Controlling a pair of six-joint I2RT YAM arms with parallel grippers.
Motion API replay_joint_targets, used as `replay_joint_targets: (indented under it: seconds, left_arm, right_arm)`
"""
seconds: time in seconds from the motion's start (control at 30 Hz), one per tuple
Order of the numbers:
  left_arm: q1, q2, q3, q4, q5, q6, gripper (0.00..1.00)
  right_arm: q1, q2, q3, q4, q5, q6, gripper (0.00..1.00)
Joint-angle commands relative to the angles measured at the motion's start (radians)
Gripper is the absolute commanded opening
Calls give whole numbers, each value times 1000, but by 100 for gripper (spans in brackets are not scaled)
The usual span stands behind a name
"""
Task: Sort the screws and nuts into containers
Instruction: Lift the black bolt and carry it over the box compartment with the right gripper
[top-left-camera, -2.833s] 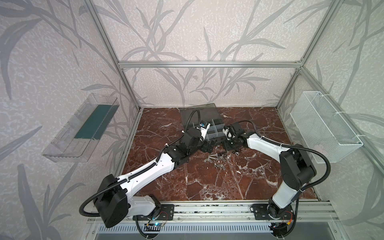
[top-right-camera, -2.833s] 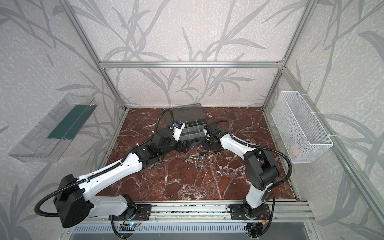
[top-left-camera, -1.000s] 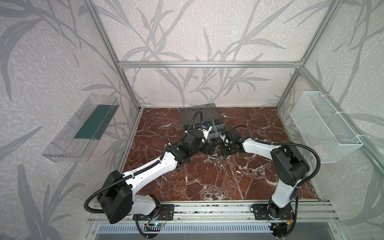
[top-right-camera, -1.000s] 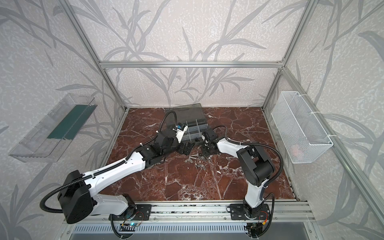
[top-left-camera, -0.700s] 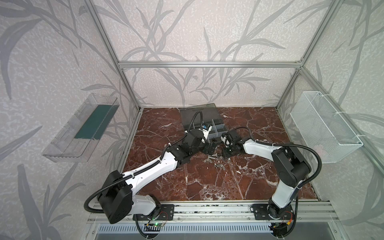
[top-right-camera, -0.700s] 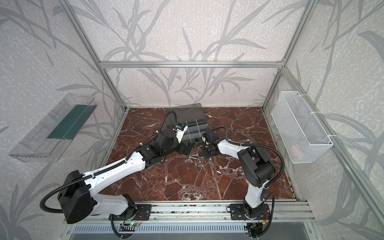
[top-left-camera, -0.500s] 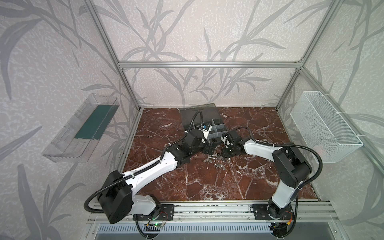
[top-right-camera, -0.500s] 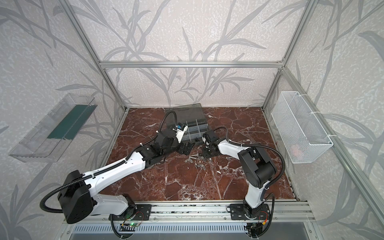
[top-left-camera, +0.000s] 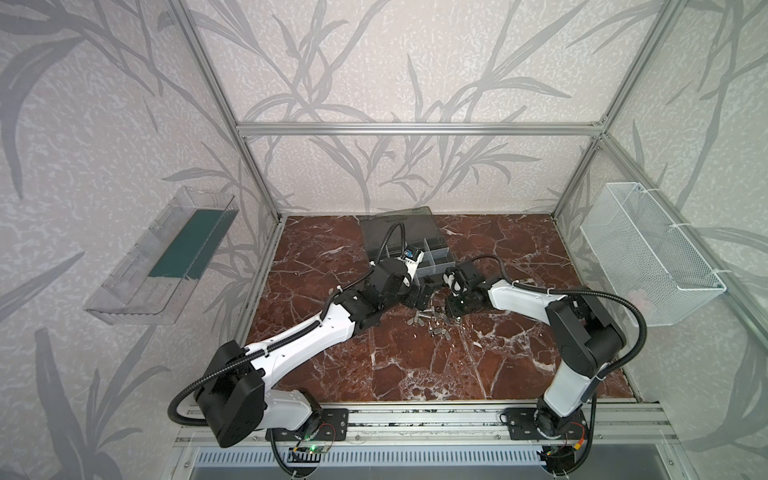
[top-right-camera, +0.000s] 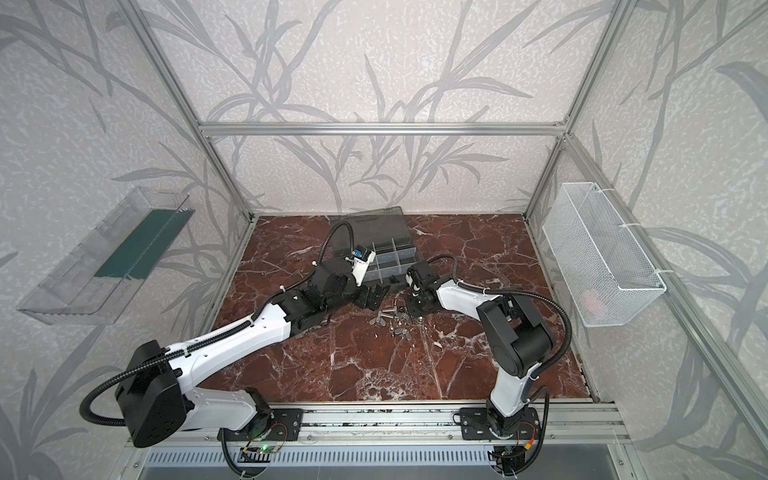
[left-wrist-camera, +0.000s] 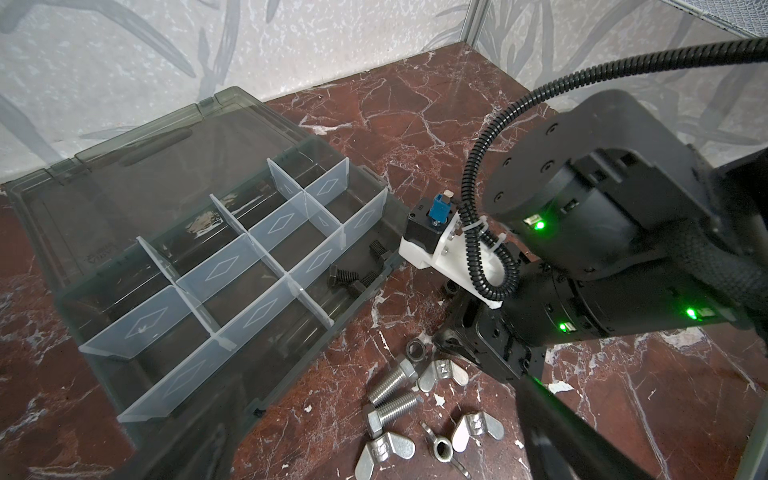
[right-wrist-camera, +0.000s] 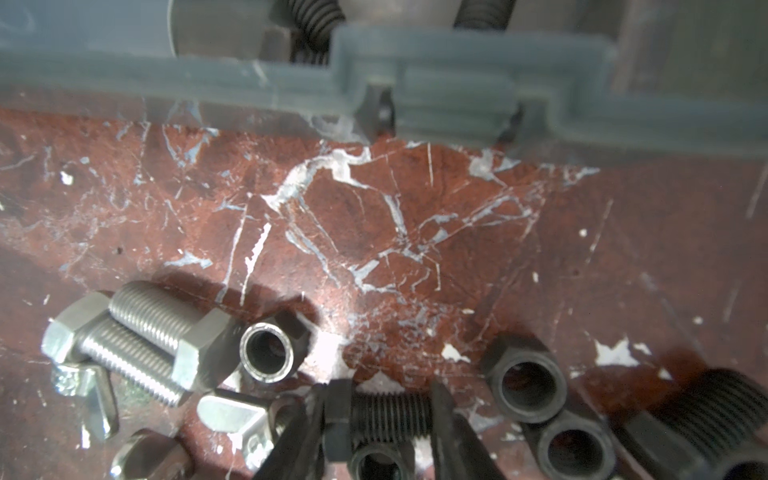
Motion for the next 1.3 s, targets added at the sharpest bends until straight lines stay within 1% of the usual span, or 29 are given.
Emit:
replay_joint_targets:
  seconds: [0.0,0.13,0.37,0.7,0.87,1.03,1.27]
  left_arm:
    - [-3,-2,36,-10,-3,-5,99]
    - [-3,-2,37,-10,-2,-5,99]
    - [-3,-8,35,-10,-18,-2,99]
    - [-3,-51,13,17,-69,22,99]
    - [-1,-73,0,33,-111,31,99]
    - [-1,-84,-7,41,-125,36,99]
    - [-1,-90,-7,38,-135,44,99]
  right_arm:
    - [-3,11,-12,-34,8,-3,38]
    - [-4,3,-1,-41,14,-4,36]
    - [-4,-29,61,-95,21,-17,35]
    - [-21,-61,187,-157,26,-33,34]
    - [-26,-60,255,-147,20,-27,34]
    - [-31,-7,325,-108,35,-21,35]
    - [-40,104,426,-110,51,-24,37]
